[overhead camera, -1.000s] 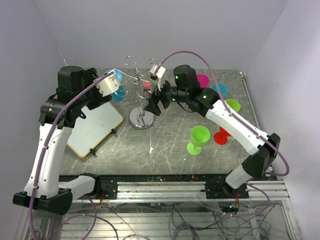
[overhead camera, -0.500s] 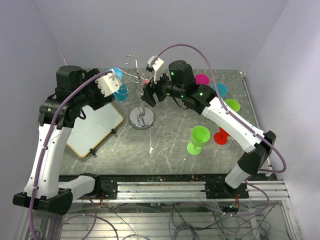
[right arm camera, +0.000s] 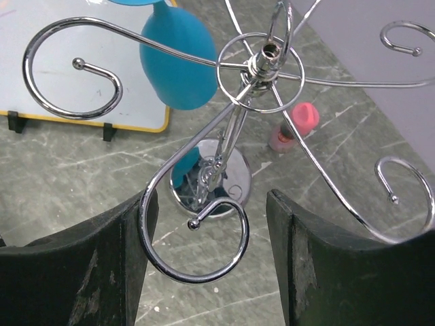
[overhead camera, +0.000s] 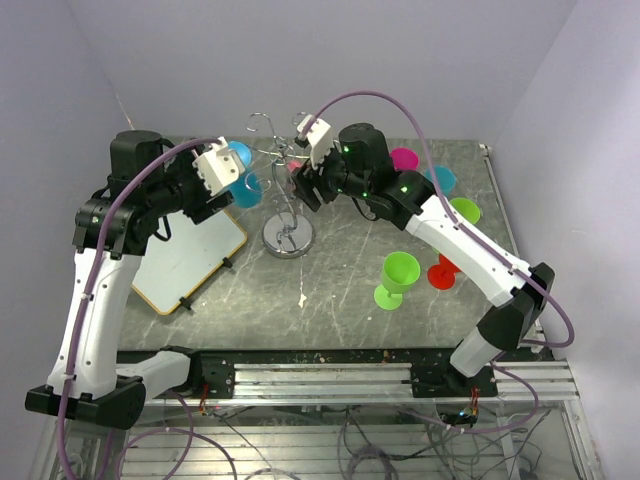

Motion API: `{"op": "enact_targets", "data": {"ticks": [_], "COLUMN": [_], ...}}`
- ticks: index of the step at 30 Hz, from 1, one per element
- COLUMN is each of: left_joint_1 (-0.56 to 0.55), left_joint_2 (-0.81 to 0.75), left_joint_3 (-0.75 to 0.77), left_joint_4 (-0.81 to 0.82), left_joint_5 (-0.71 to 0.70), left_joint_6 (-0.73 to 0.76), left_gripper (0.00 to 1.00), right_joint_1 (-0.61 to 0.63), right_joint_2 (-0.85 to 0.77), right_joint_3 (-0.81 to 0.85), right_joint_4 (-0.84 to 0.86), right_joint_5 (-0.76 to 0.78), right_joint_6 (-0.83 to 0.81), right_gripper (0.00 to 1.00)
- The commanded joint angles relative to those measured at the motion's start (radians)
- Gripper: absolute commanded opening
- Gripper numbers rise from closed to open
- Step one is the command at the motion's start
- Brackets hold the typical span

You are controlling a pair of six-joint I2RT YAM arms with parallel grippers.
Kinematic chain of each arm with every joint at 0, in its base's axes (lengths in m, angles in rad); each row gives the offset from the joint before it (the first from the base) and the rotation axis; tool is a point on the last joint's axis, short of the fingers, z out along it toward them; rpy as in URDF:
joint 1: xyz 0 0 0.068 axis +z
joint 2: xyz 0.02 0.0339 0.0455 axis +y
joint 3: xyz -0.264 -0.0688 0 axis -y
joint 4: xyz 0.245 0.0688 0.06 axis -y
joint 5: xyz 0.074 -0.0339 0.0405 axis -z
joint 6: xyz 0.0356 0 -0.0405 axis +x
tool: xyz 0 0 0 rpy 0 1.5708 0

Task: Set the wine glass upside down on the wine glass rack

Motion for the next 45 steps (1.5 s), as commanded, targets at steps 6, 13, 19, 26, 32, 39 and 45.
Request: {"op": "enact_targets", "data": {"ticks": [6, 13, 19, 26, 32, 39, 45], "left_joint_1": [0.008, 0.008, 0.008, 0.009, 0.010, 0.011, 0.011], "left_joint_2": [-0.006, -0.004, -0.001, 0.008, 0.019, 0.038, 0.054], "left_joint_3": [0.048, 0.079, 0.126, 0.154, 0.138, 0.130, 0.138], "left_joint_4": [-0.022, -0.010, 0.028, 0.117, 0.167, 0.151, 0.146], "left_joint_5": [0.062, 0.085, 0.091, -0.008, -0.107, -0.110, -0.095], "left_joint_6": [-0.030, -0.071, -0.149, -0.242, -0.277, -0.278, -0.276], "left_gripper": [0.80, 0.81, 0.82, 0.84, 0.84, 0.82, 0.82], "right_joint_1": [-0.034, -0.041, -0.092, -0.263, -0.464, -0.585, -0.590], "right_joint_2": [-0.069, -0.128, -0.230, -0.374, -0.438, -0.473, -0.447], "right_joint_3": [-0.045, -0.133, -0.242, -0.361, -0.416, -0.485, -0.547], "right_joint_4": [-0.032, -0.089, -0.164, -0.265, -0.439, -0.585, -0.588], "right_joint_5": [0.006, -0.021, -0.101, -0.245, -0.292, -0.268, -0.237], "right_joint_6": [-0.072, -0.175, -0.281, -0.334, -0.344, -0.368, -0.367], "right_gripper": [0.67, 0.84, 0.90, 0.90, 0.87, 0.81, 0.72]}}
